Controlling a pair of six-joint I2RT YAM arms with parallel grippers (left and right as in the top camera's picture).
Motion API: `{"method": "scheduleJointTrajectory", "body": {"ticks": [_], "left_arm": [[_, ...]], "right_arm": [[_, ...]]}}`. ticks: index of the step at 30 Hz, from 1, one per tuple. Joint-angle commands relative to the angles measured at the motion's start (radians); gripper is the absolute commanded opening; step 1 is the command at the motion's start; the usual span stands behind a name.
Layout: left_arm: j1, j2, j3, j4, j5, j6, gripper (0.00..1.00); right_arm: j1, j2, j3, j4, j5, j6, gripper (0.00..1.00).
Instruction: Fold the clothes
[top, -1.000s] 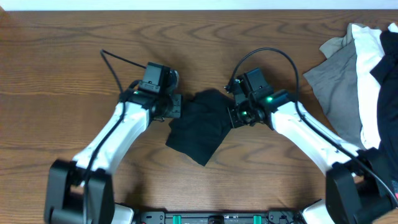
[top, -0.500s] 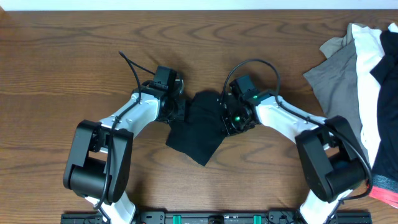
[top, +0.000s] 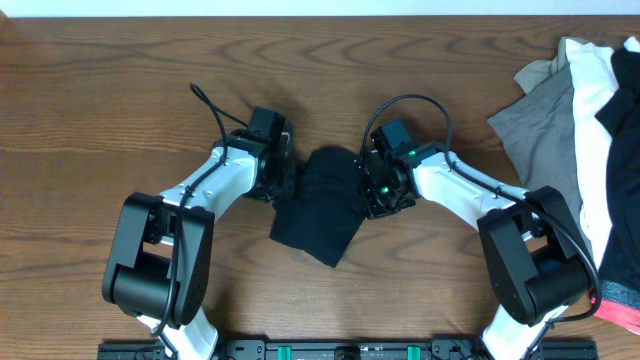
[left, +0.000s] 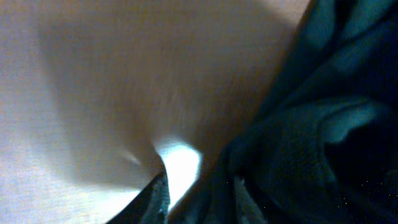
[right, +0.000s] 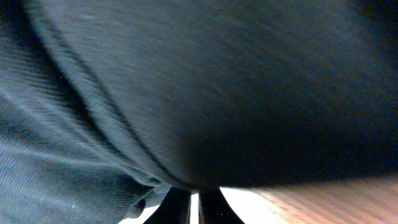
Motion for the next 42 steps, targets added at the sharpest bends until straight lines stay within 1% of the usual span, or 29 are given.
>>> {"method": "scheduleJointTrajectory", "body": {"ticks": [1,4,7,9,10,11,12,16,23,28,34,39,42], "left_arm": [[0.004,0.039,-0.026,-0.061,-0.032,-0.010,0.30],[0.004,0.003,-0.026,-0.084,-0.031,-0.010,0.29],[0.004,-0.072,-0.024,-0.088,-0.031,-0.010,0.29],[0.004,-0.138,-0.024,-0.083,-0.032,-0.010,0.35],[0.004,-0.169,-0.024,-0.077,-0.032,-0.010,0.43],[0.004,-0.197,-0.024,-0.069,-0.032,-0.010,0.56],[0.004,-0.224,-0.024,-0.061,-0.032,-0.010,0.65],[0.004,-0.291,-0.024,-0.026,-0.032,-0.010,0.73],[0.005,-0.248,-0.024,0.001,-0.030,-0.006,0.74],[0.012,-0.153,-0.024,0.079,0.101,0.024,0.73],[0.038,-0.013,-0.024,0.136,0.151,0.024,0.73],[0.042,0.078,-0.024,0.178,0.336,0.026,0.72],[0.037,0.104,-0.024,0.181,0.434,0.070,0.68]], "right_arm": [[-0.047,0.028,-0.014,-0.002,0.224,-0.010,0.11],[-0.074,0.027,-0.010,-0.009,0.230,-0.011,0.12],[-0.106,0.012,-0.006,-0.021,0.229,-0.010,0.14],[-0.120,-0.012,-0.006,-0.029,0.229,-0.011,0.14],[-0.124,-0.028,-0.006,-0.032,0.229,-0.011,0.14],[-0.125,-0.043,-0.006,-0.032,0.229,-0.011,0.14],[-0.125,-0.059,-0.006,-0.031,0.229,-0.011,0.14],[-0.121,-0.114,-0.006,-0.034,0.225,-0.011,0.15],[-0.121,-0.127,-0.007,-0.063,0.225,-0.011,0.15],[-0.121,-0.127,-0.007,-0.074,0.225,-0.010,0.15],[-0.121,-0.127,-0.007,-0.096,0.226,-0.011,0.15],[-0.121,-0.127,-0.007,-0.098,0.226,-0.011,0.15],[-0.121,-0.127,-0.007,-0.099,0.226,-0.010,0.15]]}}
